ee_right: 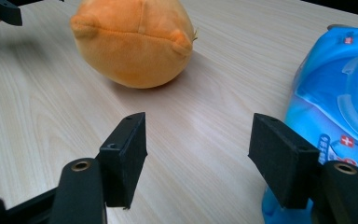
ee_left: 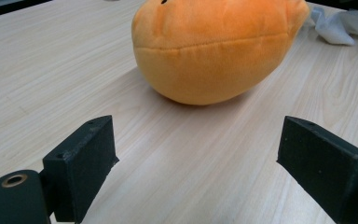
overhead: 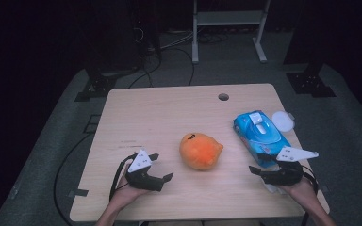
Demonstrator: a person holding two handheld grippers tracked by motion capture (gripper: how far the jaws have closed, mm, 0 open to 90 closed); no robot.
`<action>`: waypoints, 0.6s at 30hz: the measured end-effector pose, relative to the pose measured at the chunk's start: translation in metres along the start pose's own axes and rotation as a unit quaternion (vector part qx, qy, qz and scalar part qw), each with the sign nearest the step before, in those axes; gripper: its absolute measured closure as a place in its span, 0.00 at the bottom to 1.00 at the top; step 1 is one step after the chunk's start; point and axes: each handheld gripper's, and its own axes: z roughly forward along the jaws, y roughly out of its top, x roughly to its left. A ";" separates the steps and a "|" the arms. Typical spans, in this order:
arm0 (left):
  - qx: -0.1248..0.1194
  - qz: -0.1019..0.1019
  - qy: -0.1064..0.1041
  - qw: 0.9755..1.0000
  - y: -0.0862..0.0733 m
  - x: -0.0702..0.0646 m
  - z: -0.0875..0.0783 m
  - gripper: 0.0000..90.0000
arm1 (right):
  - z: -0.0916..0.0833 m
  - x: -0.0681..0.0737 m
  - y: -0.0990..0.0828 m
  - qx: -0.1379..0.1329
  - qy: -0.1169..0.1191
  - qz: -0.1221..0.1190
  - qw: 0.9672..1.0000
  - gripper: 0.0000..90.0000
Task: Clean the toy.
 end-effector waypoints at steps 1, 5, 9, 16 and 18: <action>0.000 0.000 0.001 1.000 -0.001 0.000 -0.001 0.12 | -0.002 0.000 -0.001 -0.002 -0.001 0.001 1.000 0.39; 0.000 -0.003 0.003 1.000 -0.004 0.000 -0.004 0.12 | -0.007 0.000 -0.006 -0.003 -0.004 0.005 1.000 0.39; 0.002 -0.006 0.005 1.000 -0.010 0.000 -0.007 0.11 | -0.012 0.000 -0.011 -0.004 -0.006 0.009 1.000 0.37; 0.001 -0.027 0.012 1.000 -0.022 0.001 -0.009 0.09 | -0.022 0.003 -0.022 -0.027 -0.019 0.012 0.999 0.33; -0.001 -0.027 0.014 1.000 -0.022 0.001 -0.010 0.09 | -0.023 0.004 -0.025 -0.030 -0.018 0.015 0.999 0.33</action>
